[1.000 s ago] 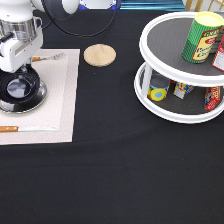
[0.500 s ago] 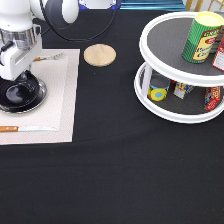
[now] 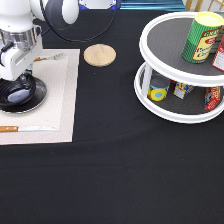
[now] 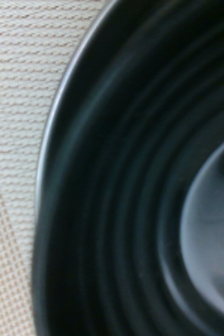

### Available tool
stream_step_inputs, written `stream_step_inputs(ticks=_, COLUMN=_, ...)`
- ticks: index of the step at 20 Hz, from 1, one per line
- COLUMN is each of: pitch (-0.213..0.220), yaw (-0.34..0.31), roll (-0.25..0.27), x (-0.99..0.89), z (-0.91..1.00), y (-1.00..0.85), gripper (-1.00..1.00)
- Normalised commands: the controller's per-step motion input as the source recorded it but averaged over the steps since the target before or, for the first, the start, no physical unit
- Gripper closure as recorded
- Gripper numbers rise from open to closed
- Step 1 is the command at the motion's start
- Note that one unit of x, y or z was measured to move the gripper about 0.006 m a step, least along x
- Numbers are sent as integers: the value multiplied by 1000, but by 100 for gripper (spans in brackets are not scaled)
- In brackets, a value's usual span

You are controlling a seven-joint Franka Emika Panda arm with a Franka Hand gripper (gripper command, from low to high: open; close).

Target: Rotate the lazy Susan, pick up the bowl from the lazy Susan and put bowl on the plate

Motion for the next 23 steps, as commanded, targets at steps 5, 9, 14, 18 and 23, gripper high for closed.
stream_step_inputs(ticks=5, pitch=38, yaw=1, roll=0, x=-70, z=872, y=358, gripper=-100)
stream_step_inputs(ticks=9, pitch=81, yaw=10, roll=0, x=-3, z=1000, y=378, gripper=-100)
stream_step_inputs(ticks=14, pitch=114, yaw=23, roll=-3, x=7, z=973, y=310, gripper=-100)
stream_step_inputs(ticks=18, pitch=74, yaw=0, roll=0, x=14, z=206, y=6, gripper=-100)
stream_step_inputs(ticks=23, pitch=0, yaw=0, roll=0, x=0, z=0, y=0, gripper=-100)
